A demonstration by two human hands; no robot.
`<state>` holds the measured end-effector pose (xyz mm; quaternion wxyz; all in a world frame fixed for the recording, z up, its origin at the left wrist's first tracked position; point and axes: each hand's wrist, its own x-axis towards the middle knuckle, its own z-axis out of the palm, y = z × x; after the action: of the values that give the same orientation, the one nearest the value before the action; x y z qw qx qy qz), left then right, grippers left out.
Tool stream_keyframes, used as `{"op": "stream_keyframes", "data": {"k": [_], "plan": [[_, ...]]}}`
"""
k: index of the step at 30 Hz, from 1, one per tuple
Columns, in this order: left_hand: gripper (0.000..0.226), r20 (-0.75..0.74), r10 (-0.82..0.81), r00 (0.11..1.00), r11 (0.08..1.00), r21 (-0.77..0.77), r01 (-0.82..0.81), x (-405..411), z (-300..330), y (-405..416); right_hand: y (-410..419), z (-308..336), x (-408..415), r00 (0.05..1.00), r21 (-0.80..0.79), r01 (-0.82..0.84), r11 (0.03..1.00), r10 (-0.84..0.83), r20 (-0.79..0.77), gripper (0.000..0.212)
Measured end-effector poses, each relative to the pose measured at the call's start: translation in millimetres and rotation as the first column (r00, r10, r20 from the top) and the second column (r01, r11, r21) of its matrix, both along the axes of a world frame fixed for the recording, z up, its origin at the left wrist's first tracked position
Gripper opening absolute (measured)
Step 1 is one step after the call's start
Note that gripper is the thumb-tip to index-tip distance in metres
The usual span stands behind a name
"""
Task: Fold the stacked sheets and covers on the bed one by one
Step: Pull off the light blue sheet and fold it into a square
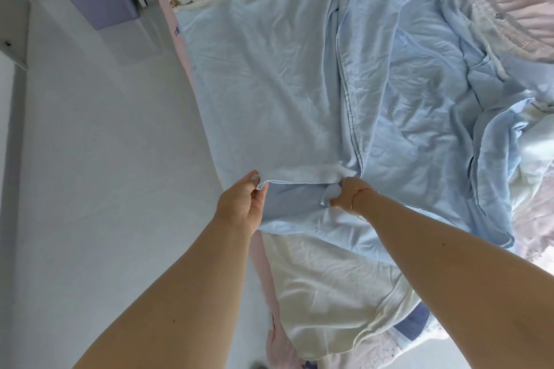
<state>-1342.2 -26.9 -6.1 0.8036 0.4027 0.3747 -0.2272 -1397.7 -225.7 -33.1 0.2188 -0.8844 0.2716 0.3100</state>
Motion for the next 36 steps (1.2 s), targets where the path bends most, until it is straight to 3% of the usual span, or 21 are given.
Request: {"op": "stream_keyframes", "data": {"k": [2,5,7,9,11,12,16,19,21,24,27,30,34,36], "plan": [[0.011,-0.004,-0.007,1.000,1.000,-0.010,0.007,-1,0,3,8,15,-2,0.989,0.008,-0.122,0.993,0.122,-0.081,0.046],[0.012,0.005,-0.018,1.000,1.000,-0.022,0.018,-3,4,3,28,23,-17,0.963,0.224,-0.178,0.958,0.217,-0.162,0.018],[0.013,0.019,-0.022,1.000,0.999,-0.035,0.022,-6,7,1,50,24,-35,0.920,0.481,-0.106,0.870,0.269,-0.285,0.009],[0.015,0.032,-0.053,0.998,0.998,-0.038,0.055,-11,9,1,69,25,-49,0.840,0.713,0.092,0.695,0.331,-0.431,0.006],[0.016,0.042,-0.081,0.996,0.996,-0.038,0.083,-17,7,2,70,21,-50,0.824,0.799,0.190,0.570,0.350,-0.446,0.010],[0.018,0.046,-0.085,0.995,0.995,-0.042,0.087,-19,5,5,66,19,-47,0.857,0.804,0.198,0.561,0.299,-0.419,0.013],[0.022,0.039,-0.077,0.996,0.995,-0.064,0.080,-29,-4,9,35,17,-34,0.971,0.701,0.216,0.680,-0.076,-0.225,0.019],[0.018,0.034,-0.080,0.996,0.995,-0.055,0.082,-39,-6,9,25,12,-26,0.946,0.611,0.286,0.738,-0.320,-0.055,0.017],[0.014,0.034,-0.072,0.997,0.996,-0.042,0.073,-44,-7,11,20,5,-19,0.922,0.503,0.266,0.822,-0.370,0.117,0.026],[0.011,0.053,-0.064,0.997,0.998,-0.004,0.064,-49,-8,14,13,0,-16,0.940,0.168,0.056,0.984,-0.109,0.323,0.049],[0.013,0.064,-0.063,0.996,0.998,0.004,0.063,-54,-9,22,9,1,-19,0.921,-0.119,-0.204,0.972,0.232,0.314,0.069],[0.021,0.063,-0.071,0.996,0.997,-0.001,0.071,-64,-10,40,-2,-3,-21,0.918,-0.137,-0.296,0.945,0.321,0.231,0.077],[0.026,0.054,-0.069,0.996,0.997,-0.015,0.070,-80,-9,60,-15,0,-23,0.903,-0.267,-0.380,0.886,0.417,0.099,0.066],[0.028,0.064,-0.089,0.994,0.994,-0.051,0.093,-88,-4,60,-14,4,-25,0.896,-0.290,-0.359,0.887,0.414,0.159,0.059]]}}
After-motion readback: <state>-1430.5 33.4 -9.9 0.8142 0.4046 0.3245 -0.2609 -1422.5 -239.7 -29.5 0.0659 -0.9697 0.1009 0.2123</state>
